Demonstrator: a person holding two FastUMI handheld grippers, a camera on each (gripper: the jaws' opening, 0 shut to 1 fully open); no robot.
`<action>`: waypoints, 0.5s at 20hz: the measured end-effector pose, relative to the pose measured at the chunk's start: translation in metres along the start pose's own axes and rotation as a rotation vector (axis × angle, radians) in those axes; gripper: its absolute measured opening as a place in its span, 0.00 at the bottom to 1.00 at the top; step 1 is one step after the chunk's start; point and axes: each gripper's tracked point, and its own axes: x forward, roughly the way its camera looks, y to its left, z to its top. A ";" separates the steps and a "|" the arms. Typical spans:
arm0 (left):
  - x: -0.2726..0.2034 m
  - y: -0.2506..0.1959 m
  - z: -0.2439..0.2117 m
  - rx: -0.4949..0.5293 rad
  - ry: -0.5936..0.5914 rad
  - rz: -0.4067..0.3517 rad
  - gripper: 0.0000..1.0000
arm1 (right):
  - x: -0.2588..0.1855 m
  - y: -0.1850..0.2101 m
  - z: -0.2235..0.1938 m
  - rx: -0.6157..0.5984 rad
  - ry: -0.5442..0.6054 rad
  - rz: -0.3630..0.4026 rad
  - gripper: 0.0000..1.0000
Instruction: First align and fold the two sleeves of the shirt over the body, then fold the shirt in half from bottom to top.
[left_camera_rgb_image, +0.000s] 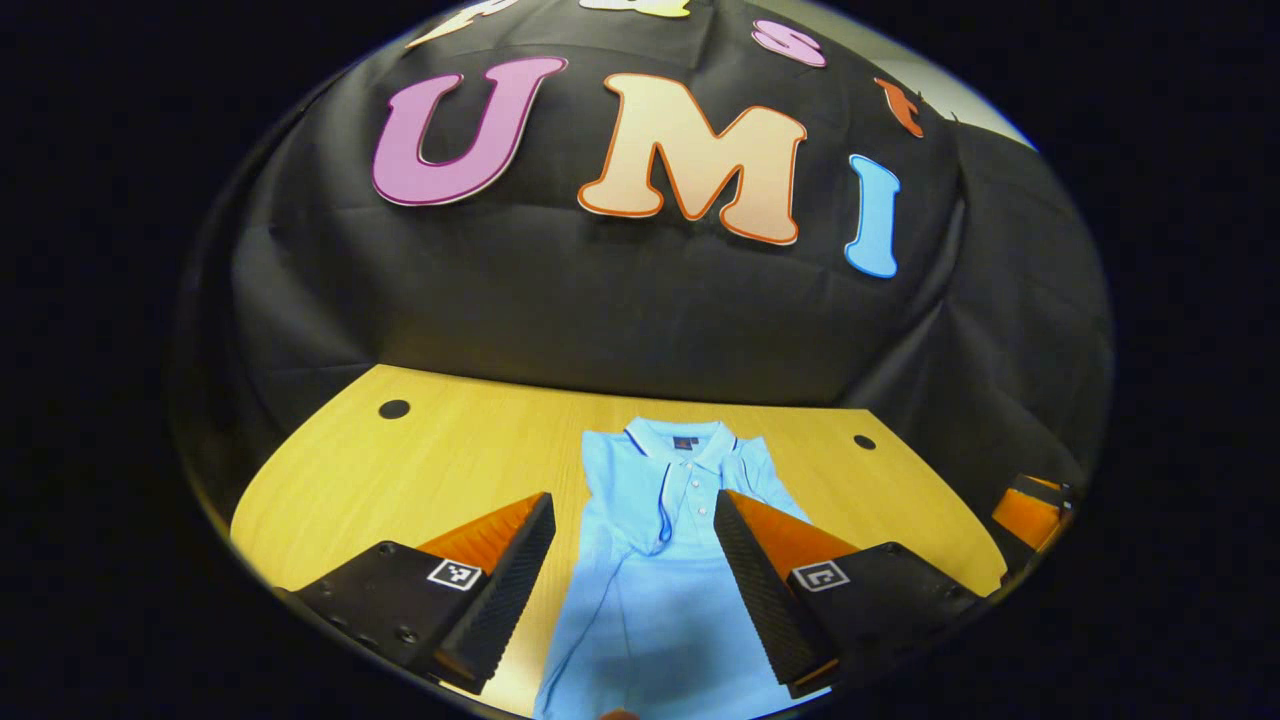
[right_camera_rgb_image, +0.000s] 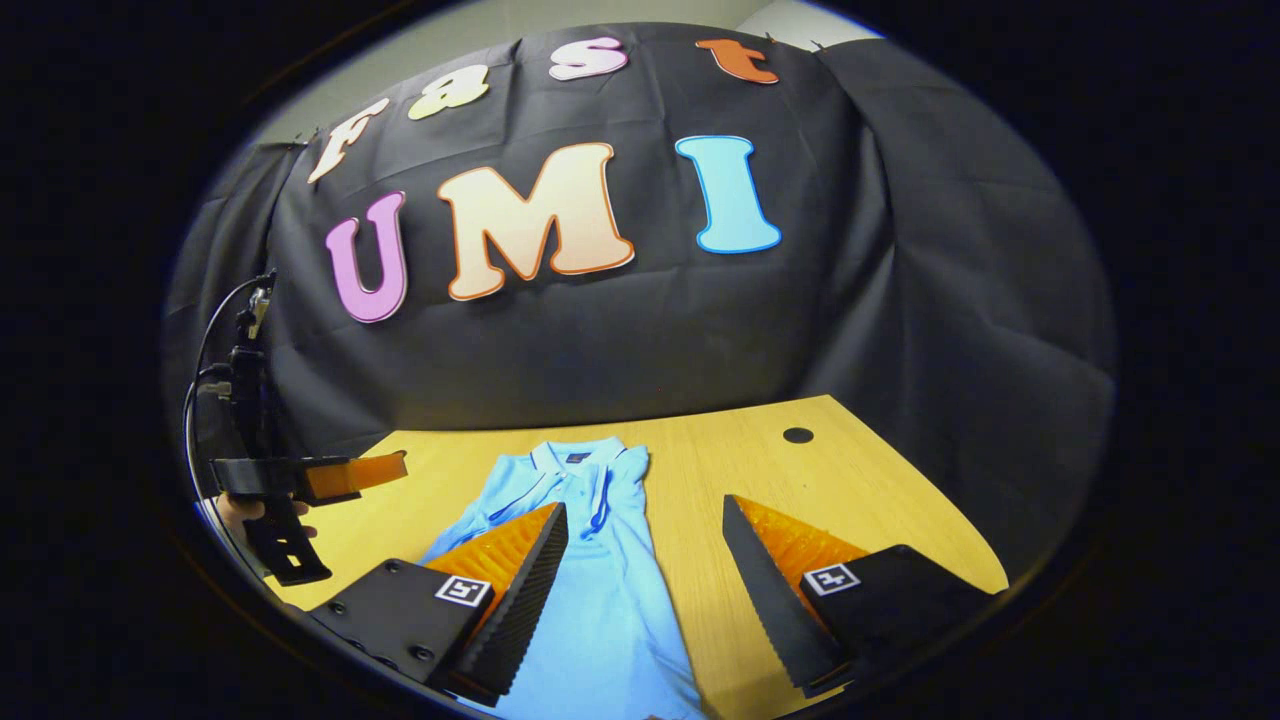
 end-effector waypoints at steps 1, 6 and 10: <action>-0.013 0.001 -0.007 0.025 0.001 0.009 0.96 | -0.010 0.001 -0.007 -0.013 0.003 0.007 0.97; -0.069 0.006 -0.047 0.070 0.033 0.038 0.96 | -0.048 -0.001 -0.033 -0.041 0.034 0.017 0.98; -0.098 0.014 -0.085 0.065 0.091 0.066 0.96 | -0.072 -0.005 -0.060 -0.065 0.071 0.017 0.98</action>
